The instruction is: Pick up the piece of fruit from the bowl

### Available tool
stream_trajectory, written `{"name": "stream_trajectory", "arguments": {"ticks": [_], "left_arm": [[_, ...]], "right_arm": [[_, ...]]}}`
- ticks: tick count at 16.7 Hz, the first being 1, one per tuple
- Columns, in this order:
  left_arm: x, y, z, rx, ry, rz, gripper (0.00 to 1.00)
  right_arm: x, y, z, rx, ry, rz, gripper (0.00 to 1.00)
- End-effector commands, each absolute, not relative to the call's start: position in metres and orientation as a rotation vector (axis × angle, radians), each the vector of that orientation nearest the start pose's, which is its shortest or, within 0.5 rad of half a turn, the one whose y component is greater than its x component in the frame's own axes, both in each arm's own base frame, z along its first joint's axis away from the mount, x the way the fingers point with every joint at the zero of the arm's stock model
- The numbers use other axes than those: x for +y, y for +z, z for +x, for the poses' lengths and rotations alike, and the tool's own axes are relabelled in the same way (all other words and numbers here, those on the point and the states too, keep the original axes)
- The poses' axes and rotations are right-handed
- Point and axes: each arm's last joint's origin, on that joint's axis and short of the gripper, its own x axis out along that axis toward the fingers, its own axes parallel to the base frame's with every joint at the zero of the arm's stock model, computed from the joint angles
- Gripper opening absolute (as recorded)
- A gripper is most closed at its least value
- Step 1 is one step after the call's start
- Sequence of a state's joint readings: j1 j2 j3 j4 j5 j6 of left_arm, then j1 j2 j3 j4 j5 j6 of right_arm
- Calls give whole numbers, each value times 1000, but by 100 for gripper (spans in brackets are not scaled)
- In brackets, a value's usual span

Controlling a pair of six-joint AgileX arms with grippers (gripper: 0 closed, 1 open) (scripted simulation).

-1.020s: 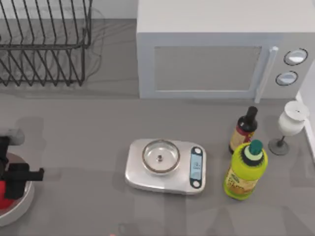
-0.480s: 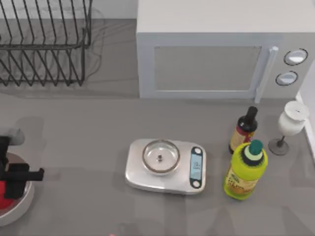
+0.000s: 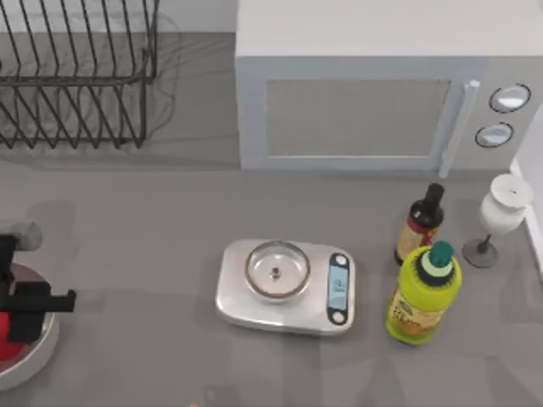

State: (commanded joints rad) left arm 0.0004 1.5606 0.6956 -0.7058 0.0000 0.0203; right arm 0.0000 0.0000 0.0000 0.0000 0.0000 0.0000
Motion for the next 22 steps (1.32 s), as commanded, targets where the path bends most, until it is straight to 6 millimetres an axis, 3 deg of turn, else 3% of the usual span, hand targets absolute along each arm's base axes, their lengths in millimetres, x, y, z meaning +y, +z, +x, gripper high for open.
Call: {"name": "stream_trajectory", "arguments": {"ticks": [6, 8, 11, 15, 17, 20, 22], "left_arm": [[1, 147, 247, 1547, -14, 17, 0], [1, 173, 259, 1551, -14, 17, 0], [1, 230, 271, 1564, -14, 17, 0], [1, 312, 261, 1574, -14, 17, 0], [1, 344, 250, 1559, -14, 17, 0], [1, 371, 235, 1538, -14, 17, 0], [1, 375, 232, 1534, -14, 17, 0]], "right_arm": [[-1, 160, 106, 0, 0, 0, 100], [-1, 160, 106, 0, 0, 0, 100], [-1, 160, 106, 0, 0, 0, 100], [-1, 160, 106, 0, 0, 0, 100], [-1, 160, 106, 0, 0, 0, 100], [-1, 160, 106, 0, 0, 0, 100], [-1, 160, 106, 0, 0, 0, 100]]}}
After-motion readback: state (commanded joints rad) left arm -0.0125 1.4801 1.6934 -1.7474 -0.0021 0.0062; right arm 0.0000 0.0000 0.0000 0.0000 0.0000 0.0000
